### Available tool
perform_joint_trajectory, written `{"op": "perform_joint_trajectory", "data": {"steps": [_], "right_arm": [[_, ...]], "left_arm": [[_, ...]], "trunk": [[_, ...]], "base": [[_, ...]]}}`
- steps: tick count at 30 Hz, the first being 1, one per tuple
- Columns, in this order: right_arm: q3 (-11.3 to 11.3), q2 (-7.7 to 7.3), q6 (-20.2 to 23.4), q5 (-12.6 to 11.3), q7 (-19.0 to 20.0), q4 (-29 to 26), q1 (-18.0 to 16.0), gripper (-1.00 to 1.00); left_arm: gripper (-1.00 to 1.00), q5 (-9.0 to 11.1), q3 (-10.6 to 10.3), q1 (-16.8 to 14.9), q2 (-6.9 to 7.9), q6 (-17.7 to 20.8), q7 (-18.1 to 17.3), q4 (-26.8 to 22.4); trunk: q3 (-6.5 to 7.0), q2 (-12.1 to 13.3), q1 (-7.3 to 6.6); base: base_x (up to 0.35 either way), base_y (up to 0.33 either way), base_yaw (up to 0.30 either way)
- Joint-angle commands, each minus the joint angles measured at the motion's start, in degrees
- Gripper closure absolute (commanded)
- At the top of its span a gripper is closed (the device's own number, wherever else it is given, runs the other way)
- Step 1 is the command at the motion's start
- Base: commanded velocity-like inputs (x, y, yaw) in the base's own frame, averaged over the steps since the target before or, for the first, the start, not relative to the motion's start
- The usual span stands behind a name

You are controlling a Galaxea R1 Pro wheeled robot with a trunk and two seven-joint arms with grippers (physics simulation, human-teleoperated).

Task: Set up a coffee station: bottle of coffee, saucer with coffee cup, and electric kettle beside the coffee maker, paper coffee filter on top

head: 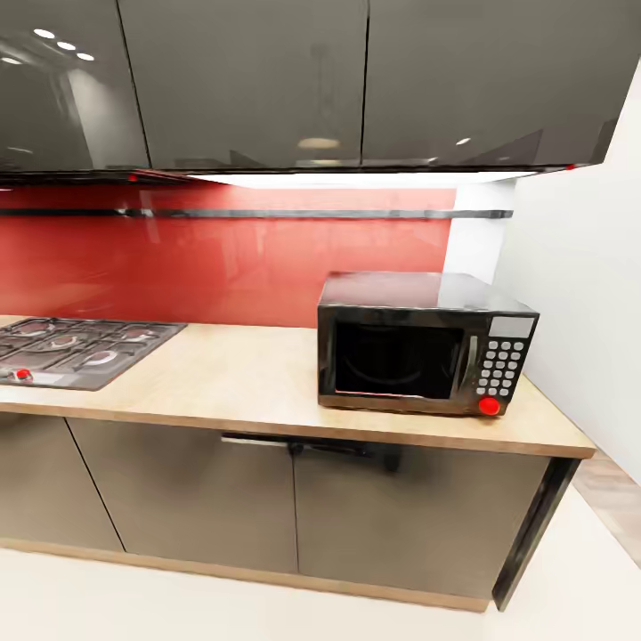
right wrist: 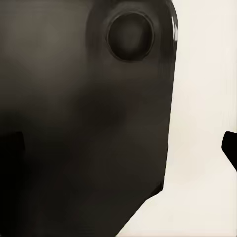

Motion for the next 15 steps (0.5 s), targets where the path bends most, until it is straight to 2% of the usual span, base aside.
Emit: {"op": "perform_joint_trajectory", "data": {"steps": [1, 9, 15], "right_arm": [[-0.1, 0.33, 0.3, 0.2, -0.1, -0.3, 0.1, -1.0], [0.1, 2.9, -0.2, 0.2, 0.1, -1.8, 0.1, -1.0], [-0.2, 3.07, -0.8, 0.0, 0.1, -2.6, 0.1, -1.0]], "left_arm": [[-1.0, 0.2, 0.1, 0.2, -0.29, -0.1, 0.0, -0.1], [-1.0, -0.1, 0.0, 0.2, -0.13, -0.1, -0.1, -0.2], [-1.0, -0.1, -0.1, 0.2, -0.11, -0.8, -0.1, -0.2]], "trunk": [[-0.03, 0.0, 0.0], [-0.03, 0.0, 0.0], [-0.03, 0.0, 0.0]], "base": [[0.0, 0.0, 0.0], [0.0, 0.0, 0.0], [0.0, 0.0, 0.0]]}}
